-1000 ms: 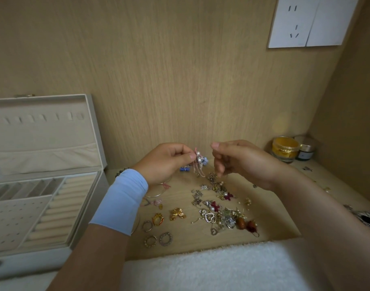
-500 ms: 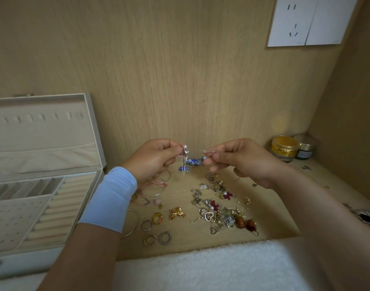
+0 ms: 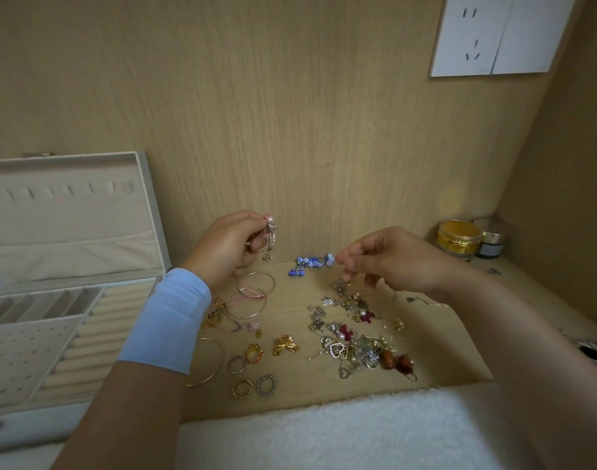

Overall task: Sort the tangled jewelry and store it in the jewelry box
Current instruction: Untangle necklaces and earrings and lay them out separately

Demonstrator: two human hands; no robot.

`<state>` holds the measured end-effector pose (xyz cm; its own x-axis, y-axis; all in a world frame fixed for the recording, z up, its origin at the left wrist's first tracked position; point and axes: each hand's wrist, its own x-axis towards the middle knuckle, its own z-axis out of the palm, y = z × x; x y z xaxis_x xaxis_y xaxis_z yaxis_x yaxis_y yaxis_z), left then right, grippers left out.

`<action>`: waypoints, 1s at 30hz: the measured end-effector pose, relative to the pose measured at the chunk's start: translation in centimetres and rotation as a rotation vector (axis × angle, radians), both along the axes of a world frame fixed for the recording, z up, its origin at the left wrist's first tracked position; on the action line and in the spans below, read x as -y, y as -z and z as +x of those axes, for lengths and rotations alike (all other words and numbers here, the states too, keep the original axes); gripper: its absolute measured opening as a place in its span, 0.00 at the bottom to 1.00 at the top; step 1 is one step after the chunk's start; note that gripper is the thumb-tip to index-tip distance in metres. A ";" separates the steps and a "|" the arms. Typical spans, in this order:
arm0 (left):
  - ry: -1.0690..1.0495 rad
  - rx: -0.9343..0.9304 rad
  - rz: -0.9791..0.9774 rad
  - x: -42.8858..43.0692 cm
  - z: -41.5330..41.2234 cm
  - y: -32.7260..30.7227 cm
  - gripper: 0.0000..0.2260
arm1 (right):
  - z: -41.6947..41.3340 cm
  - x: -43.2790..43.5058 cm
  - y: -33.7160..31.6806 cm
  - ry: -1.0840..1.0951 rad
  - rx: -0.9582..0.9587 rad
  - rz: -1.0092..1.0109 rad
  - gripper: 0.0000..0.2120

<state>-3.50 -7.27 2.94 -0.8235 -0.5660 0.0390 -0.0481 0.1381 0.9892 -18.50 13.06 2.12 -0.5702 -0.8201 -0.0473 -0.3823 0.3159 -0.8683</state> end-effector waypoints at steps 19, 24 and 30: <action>0.198 0.250 -0.407 -4.2 -2.0 1.7 0.08 | -0.2 -0.6 -2.2 -0.097 -0.200 -0.123 0.26; 0.333 0.511 -0.745 -4.8 -2.9 3.7 0.06 | -0.1 -1.1 -2.7 -0.114 -0.164 -0.205 0.27; 0.232 0.248 -0.547 -6.4 -3.3 2.4 0.10 | 0.2 -1.1 -3.2 -0.159 -0.124 -0.263 0.29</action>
